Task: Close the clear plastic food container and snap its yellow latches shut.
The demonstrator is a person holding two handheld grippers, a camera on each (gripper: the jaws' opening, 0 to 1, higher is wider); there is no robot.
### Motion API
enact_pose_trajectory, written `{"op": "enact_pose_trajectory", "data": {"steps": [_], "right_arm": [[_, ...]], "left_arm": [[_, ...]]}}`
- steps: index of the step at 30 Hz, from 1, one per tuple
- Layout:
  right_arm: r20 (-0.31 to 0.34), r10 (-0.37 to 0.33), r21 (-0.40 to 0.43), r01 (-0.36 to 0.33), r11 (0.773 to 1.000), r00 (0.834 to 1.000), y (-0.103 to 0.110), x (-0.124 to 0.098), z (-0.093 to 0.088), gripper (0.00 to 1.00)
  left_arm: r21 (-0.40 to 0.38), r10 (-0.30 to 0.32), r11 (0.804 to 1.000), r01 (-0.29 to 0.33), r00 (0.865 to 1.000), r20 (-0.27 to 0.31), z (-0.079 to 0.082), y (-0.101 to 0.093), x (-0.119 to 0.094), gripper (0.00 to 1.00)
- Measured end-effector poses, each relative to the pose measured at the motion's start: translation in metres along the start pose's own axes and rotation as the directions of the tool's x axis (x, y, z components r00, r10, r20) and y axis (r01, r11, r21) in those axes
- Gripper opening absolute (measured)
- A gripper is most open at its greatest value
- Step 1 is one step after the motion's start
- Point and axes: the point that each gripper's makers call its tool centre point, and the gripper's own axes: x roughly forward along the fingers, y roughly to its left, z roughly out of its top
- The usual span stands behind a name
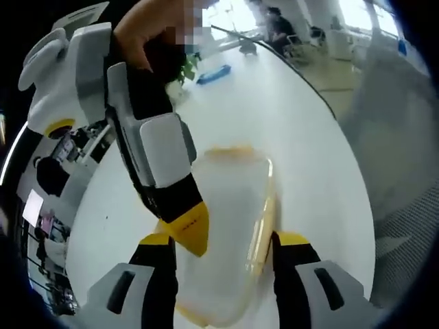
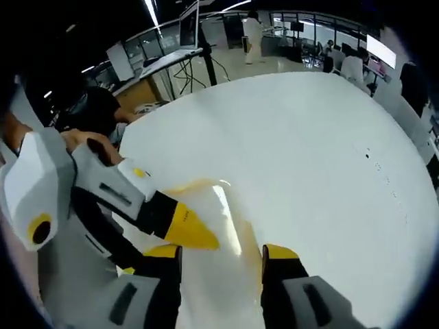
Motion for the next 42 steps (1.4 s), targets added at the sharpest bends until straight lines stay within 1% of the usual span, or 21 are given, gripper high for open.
{"op": "enact_pose_trajectory", "data": {"steps": [2, 6, 8, 10, 12, 14, 16, 18, 21, 23, 24, 25, 26, 27, 28, 31, 34, 37, 40, 41, 42], "right_arm": [[0.057, -0.039, 0.034, 0.037, 0.999, 0.998, -0.002, 0.000, 0.002, 0.44], [0.090, -0.112, 0.089, 0.104, 0.991, 0.990, -0.008, -0.007, -0.003, 0.44], [0.106, -0.142, 0.107, 0.130, 0.986, 0.984, -0.011, -0.010, -0.005, 0.44], [0.133, -0.167, 0.159, 0.145, 0.977, 0.977, -0.013, -0.014, -0.006, 0.44], [0.149, -0.183, 0.192, 0.153, 0.969, 0.972, -0.014, -0.019, -0.009, 0.44], [0.170, -0.213, 0.228, 0.172, 0.958, 0.962, -0.016, -0.027, -0.011, 0.44], [0.182, -0.231, 0.251, 0.182, 0.951, 0.956, -0.017, -0.033, -0.014, 0.44], [0.194, -0.249, 0.276, 0.191, 0.942, 0.949, -0.017, -0.040, -0.017, 0.45], [0.207, -0.280, 0.313, 0.208, 0.927, 0.937, -0.017, -0.050, -0.023, 0.45], [0.208, -0.292, 0.330, 0.214, 0.920, 0.934, -0.017, -0.052, -0.029, 0.45], [0.202, -0.299, 0.347, 0.217, 0.912, 0.933, -0.016, -0.053, -0.034, 0.45], [0.194, -0.301, 0.360, 0.217, 0.907, 0.934, -0.016, -0.053, -0.038, 0.45], [0.180, -0.306, 0.369, 0.224, 0.902, 0.935, -0.015, -0.053, -0.045, 0.45], [0.173, -0.314, 0.367, 0.235, 0.900, 0.934, -0.015, -0.054, -0.048, 0.45], [0.164, -0.328, 0.364, 0.252, 0.897, 0.930, -0.014, -0.055, -0.052, 0.45], [0.169, -0.332, 0.388, 0.247, 0.888, 0.928, -0.011, -0.057, -0.057, 0.45], [0.156, -0.352, 0.391, 0.269, 0.880, 0.923, -0.008, -0.057, -0.062, 0.45], [0.142, -0.364, 0.374, 0.291, 0.881, 0.920, -0.004, -0.056, -0.066, 0.45], [0.143, -0.361, 0.385, 0.284, 0.878, 0.921, -0.001, -0.055, -0.070, 0.45], [0.143, -0.362, 0.389, 0.284, 0.877, 0.921, 0.000, -0.054, -0.071, 0.44], [0.143, -0.362, 0.393, 0.283, 0.875, 0.921, 0.001, -0.054, -0.072, 0.44]], "left_arm": [[-0.040, 0.008, 0.999, -0.007, 1.000, 0.018, 0.001, 0.004, -0.005, 0.52], [-0.107, 0.003, 0.994, 0.001, 0.999, 0.046, 0.003, 0.005, -0.015, 0.53], [-0.183, -0.033, 0.982, 0.048, 0.996, 0.085, 0.006, 0.000, -0.020, 0.56], [-0.237, -0.032, 0.970, 0.059, 0.992, 0.118, 0.009, 0.001, -0.024, 0.58], [-0.277, -0.002, 0.960, 0.041, 0.990, 0.141, 0.010, 0.009, -0.029, 0.57], [-0.260, 0.025, 0.966, 0.009, 0.991, 0.128, 0.008, 0.016, -0.035, 0.57], [-0.274, 0.040, 0.962, -0.003, 0.991, 0.127, 0.006, 0.020, -0.038, 0.56], [-0.330, 0.054, 0.944, -0.004, 0.988, 0.142, 0.004, 0.025, -0.043, 0.57], [-0.356, 0.092, 0.934, -0.045, 0.989, 0.118, -0.006, 0.034, -0.048, 0.57], [-0.417, 0.124, 0.906, -0.069, 0.987, 0.104, -0.013, 0.040, -0.051, 0.56], [-0.472, 0.141, 0.878, -0.078, 0.985, 0.101, -0.017, 0.043, -0.052, 0.56], [-0.476, 0.150, 0.875, -0.087, 0.984, 0.096, -0.020, 0.046, -0.054, 0.55], [-0.460, 0.149, 0.883, -0.089, 0.984, 0.094, -0.022, 0.046, -0.055, 0.56], [-0.462, 0.154, 0.882, -0.097, 0.984, 0.086, -0.025, 0.047, -0.056, 0.56], [-0.488, 0.163, 0.866, -0.111, 0.984, 0.066, -0.032, 0.048, -0.057, 0.57], [-0.535, 0.188, 0.835, -0.126, 0.980, 0.063, -0.039, 0.052, -0.059, 0.56], [-0.528, 0.203, 0.833, -0.165, 0.979, 0.013, -0.051, 0.055, -0.059, 0.55], [-0.559, 0.209, 0.813, -0.162, 0.978, 0.021, -0.054, 0.058, -0.061, 0.55], [-0.572, 0.206, 0.806, -0.157, 0.978, 0.023, -0.053, 0.058, -0.062, 0.55], [-0.599, 0.194, 0.790, -0.132, 0.980, 0.040, -0.051, 0.055, -0.061, 0.54], [-0.645, 0.189, 0.758, -0.098, 0.979, 0.074, -0.045, 0.053, -0.060, 0.53]]}}
